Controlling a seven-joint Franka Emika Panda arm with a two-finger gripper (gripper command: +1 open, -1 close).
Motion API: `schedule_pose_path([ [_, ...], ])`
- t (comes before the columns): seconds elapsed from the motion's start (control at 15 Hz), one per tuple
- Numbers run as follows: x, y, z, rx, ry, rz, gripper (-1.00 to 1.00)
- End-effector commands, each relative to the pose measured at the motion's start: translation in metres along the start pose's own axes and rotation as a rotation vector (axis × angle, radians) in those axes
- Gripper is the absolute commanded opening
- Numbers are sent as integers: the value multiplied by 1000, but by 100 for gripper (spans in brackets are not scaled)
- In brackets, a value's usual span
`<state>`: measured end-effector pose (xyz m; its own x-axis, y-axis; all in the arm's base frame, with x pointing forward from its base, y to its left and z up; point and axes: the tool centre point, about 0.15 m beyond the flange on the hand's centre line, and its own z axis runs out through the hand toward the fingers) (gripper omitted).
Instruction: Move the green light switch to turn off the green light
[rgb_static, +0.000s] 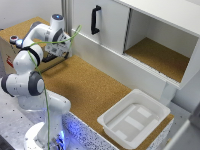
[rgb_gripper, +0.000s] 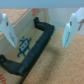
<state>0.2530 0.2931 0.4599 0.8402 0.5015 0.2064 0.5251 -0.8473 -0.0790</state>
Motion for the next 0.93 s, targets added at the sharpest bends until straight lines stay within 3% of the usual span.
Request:
schedule_pose_path([
  [0.0, 47, -73, -25, -125, -176, -173, 100],
  [0.4, 33, -156, -34, -91, -270, -424, 100],
  [0.8, -1, -189, -54, -98, -274, -580, 100],
  [0.87, -4, -189, -57, -98, -264, -586, -100],
])
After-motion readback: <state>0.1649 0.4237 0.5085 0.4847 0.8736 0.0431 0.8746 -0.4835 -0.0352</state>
